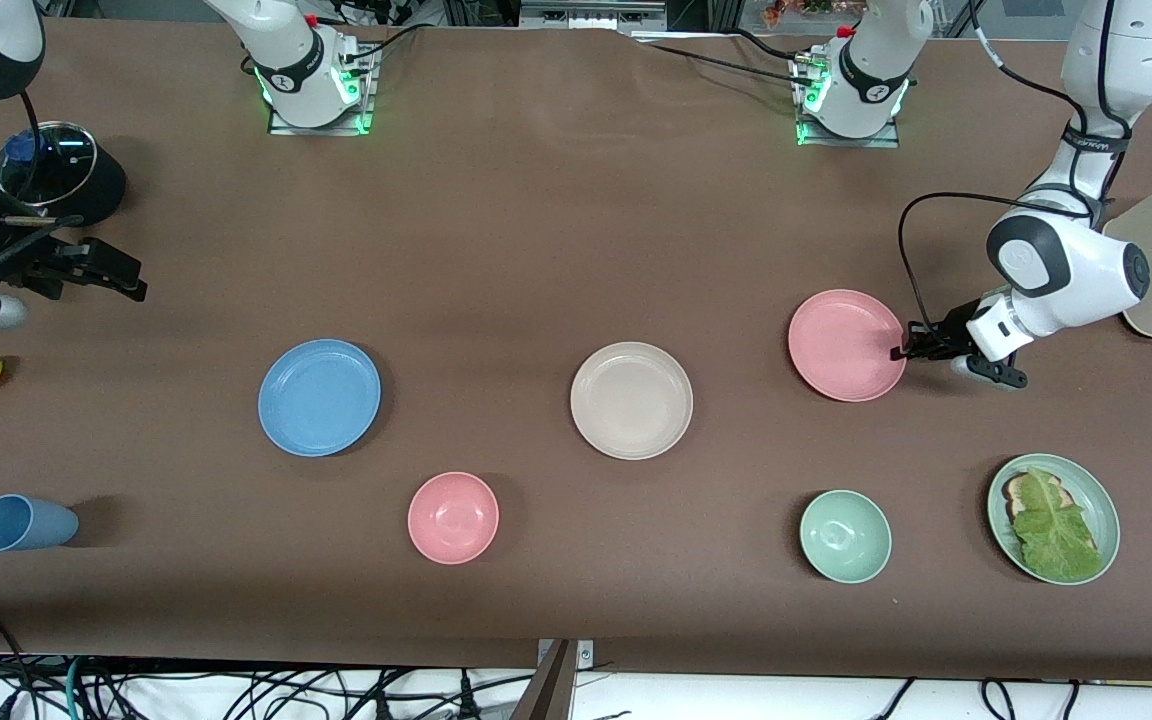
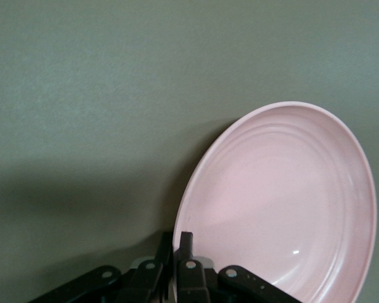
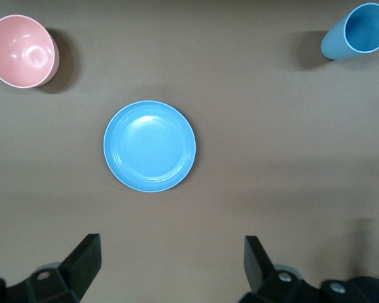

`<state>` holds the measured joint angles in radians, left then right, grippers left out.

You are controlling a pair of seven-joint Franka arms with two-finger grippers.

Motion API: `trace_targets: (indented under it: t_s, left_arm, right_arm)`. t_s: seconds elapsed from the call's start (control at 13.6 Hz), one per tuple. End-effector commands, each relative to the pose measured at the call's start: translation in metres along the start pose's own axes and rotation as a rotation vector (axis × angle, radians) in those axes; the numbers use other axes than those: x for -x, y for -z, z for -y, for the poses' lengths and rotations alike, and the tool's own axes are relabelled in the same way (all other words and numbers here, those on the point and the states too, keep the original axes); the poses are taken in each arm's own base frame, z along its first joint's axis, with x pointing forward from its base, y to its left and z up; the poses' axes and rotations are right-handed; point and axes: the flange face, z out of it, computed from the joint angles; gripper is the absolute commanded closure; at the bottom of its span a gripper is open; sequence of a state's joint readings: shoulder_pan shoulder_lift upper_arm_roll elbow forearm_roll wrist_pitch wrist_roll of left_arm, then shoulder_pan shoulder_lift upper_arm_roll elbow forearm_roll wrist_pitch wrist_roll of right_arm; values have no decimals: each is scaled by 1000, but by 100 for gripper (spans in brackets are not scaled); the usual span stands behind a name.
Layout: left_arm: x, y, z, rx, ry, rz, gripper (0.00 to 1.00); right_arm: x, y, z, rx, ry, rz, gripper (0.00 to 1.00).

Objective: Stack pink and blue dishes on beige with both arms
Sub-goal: 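Slide the pink plate with the left gripper onto the beige plate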

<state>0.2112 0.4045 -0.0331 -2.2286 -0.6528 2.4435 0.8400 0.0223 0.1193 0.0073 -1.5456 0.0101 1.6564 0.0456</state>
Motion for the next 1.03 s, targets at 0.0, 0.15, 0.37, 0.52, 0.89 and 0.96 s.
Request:
trace_targets:
  t_s: [0.0, 0.15, 0.37, 0.52, 0.89, 0.96]
  left_arm:
    - [-13, 25, -16, 48, 8, -27, 100]
    - [-26, 39, -27, 74, 18, -19, 100]
    - [-43, 48, -44, 75, 33, -19, 100]
    - [-56, 46, -69, 74, 54, -15, 100]
    - [-86, 23, -157, 72, 137, 15, 100]
    - [-91, 21, -173, 71, 146, 17, 100]
  right_arm:
    - [6, 4, -1, 4, 0, -3, 0]
    - [6, 4, -1, 4, 0, -3, 0]
    - [6, 4, -2, 4, -2, -3, 0]
    - [6, 3, -3, 4, -2, -1, 0]
    - [6, 4, -3, 4, -3, -3, 0]
    - [6, 4, -2, 4, -4, -3, 0]
